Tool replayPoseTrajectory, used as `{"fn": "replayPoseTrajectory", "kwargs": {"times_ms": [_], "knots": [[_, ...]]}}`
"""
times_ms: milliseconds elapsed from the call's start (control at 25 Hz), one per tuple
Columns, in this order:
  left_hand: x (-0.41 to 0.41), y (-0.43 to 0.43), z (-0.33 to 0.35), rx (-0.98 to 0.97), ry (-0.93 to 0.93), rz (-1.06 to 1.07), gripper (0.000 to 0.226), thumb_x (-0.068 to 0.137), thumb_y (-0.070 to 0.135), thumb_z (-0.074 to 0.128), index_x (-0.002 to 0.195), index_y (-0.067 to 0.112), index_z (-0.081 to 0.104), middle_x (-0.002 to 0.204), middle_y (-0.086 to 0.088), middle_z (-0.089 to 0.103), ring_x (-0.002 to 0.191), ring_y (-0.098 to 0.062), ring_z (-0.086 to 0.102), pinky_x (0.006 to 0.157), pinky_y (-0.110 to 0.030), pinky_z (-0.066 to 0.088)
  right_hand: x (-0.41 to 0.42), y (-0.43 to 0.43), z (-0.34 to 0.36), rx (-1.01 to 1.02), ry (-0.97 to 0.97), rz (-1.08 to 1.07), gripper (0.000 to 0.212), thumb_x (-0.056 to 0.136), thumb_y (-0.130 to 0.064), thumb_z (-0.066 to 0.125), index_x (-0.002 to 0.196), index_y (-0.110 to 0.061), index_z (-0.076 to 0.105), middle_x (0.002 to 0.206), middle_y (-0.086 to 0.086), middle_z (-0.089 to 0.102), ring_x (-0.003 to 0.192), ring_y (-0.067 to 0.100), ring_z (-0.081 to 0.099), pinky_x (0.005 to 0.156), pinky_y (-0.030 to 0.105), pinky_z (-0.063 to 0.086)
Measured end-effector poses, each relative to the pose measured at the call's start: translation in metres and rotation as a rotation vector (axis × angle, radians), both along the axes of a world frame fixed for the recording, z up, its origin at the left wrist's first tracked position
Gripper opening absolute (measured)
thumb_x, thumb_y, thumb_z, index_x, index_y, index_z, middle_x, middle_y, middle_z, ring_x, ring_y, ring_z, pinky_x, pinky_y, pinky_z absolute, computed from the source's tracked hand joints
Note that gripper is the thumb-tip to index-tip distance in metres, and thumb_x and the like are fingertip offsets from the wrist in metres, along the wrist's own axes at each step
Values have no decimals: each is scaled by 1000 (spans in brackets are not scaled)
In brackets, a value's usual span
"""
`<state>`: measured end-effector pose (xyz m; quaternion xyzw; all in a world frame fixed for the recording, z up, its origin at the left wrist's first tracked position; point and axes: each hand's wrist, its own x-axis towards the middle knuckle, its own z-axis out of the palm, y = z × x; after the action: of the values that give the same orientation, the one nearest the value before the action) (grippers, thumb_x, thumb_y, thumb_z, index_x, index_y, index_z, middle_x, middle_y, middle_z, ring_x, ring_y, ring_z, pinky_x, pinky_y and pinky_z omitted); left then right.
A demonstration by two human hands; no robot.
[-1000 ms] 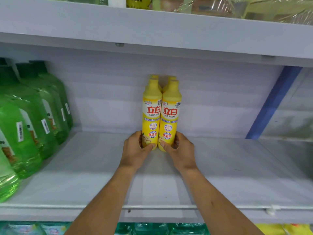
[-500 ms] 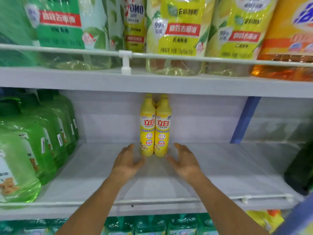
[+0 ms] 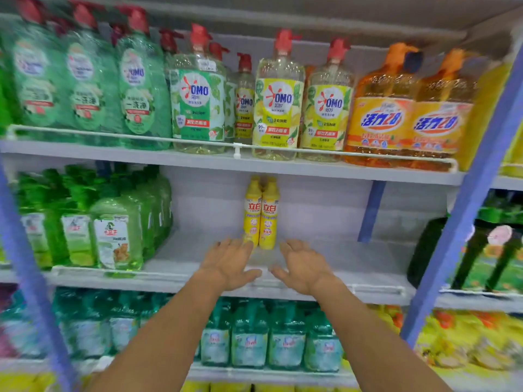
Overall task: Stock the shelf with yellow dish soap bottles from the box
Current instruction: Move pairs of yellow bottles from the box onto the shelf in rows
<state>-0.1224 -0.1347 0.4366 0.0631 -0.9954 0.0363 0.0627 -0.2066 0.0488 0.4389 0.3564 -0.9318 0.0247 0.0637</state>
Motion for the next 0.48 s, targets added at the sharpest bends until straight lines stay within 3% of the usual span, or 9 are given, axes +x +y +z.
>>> {"fn": "replayPoseTrajectory", "kwargs": {"times_ms": [240, 480], "knots": [[91, 68, -58, 12, -129, 38, 80, 92, 69, 44, 153, 19, 29, 149, -12, 43, 137, -33, 40, 112, -47, 35, 71, 64, -48, 15, -18, 37, 74, 97, -63, 44, 152, -15, 34, 154, 12, 39, 141, 32, 35, 112, 45, 36], [136, 105, -122, 43, -255, 7, 79, 93, 68, 43, 152, 18, 30, 144, -14, 46, 132, -34, 45, 107, -49, 41, 121, 106, -120, 40, -153, -26, 77, 96, -63, 47, 152, -14, 34, 153, 12, 39, 140, 33, 38, 109, 47, 42]]}}
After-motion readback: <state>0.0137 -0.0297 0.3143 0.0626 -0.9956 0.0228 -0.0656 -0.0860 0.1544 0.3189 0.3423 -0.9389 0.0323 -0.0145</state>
